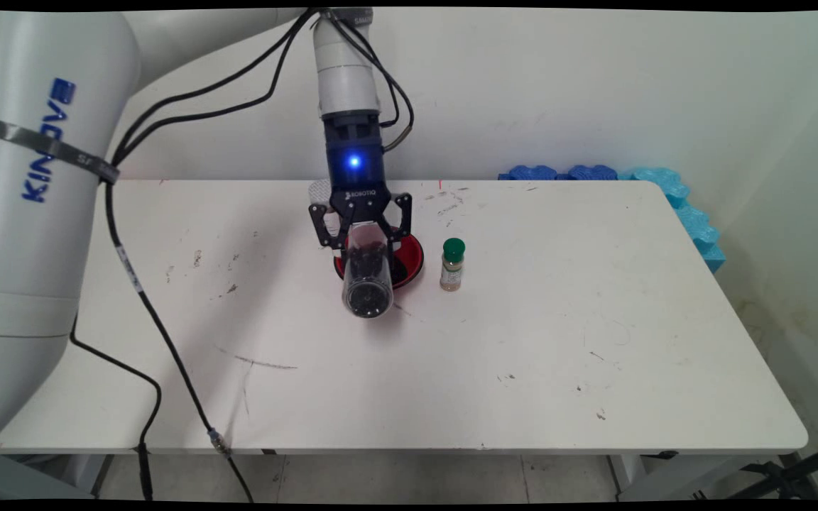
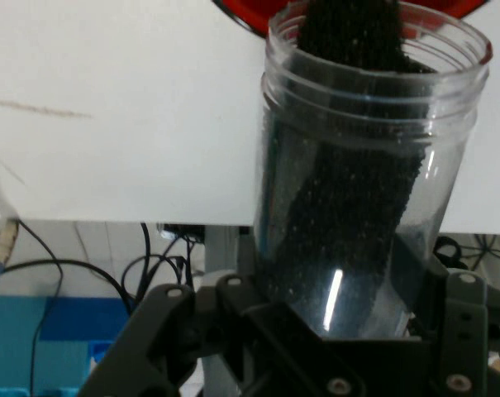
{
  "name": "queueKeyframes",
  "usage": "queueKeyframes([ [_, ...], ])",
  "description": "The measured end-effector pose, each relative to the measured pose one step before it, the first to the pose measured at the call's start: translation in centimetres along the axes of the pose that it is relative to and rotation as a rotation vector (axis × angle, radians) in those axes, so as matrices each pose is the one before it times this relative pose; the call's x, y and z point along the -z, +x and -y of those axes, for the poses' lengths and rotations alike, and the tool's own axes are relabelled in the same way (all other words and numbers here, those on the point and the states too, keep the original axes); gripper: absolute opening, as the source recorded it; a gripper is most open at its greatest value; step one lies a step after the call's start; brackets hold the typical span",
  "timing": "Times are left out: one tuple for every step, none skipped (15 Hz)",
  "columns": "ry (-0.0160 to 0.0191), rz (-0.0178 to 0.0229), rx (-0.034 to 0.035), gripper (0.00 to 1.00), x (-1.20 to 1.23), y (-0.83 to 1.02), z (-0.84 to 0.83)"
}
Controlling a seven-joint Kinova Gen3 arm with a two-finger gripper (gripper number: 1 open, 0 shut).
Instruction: Pour the black seasoning powder in the red bowl
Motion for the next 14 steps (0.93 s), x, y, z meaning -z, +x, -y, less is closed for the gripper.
queueKeyframes([
  [0.00306, -0.01190, -0.00919, 0.00, -0.188, 0.047, 0.256],
  [0.00095, -0.01160, -0.00839, 0.00, -0.165, 0.032, 0.211],
  [0.00036, -0.01378, -0.00968, 0.00, -0.184, 0.010, 0.231],
  [-0.00004, -0.01322, -0.00967, 0.00, -0.207, -0.025, 0.208],
  [-0.00190, -0.01202, -0.00838, 0.00, -0.166, -0.058, 0.159],
  [-0.00289, -0.01403, -0.01020, 0.00, -0.190, -0.109, 0.161],
  [-0.00294, -0.01274, -0.01151, 0.00, -0.204, -0.173, 0.188],
  [-0.00362, -0.01351, -0.01345, 0.00, -0.177, -0.231, 0.175],
  [-0.00247, -0.01069, -0.01184, 0.00, -0.173, -0.218, 0.149],
  [-0.00276, -0.01236, -0.01410, 0.00, -0.188, -0.289, 0.179],
  [-0.00363, -0.01153, -0.01174, 0.00, -0.140, -0.267, 0.135],
  [-0.00404, -0.01282, -0.01310, 0.00, -0.175, -0.305, 0.158],
  [-0.00477, -0.01318, -0.01335, 0.00, -0.167, -0.287, 0.125],
  [-0.00346, -0.00979, -0.01065, 0.00, -0.092, -0.196, 0.082],
])
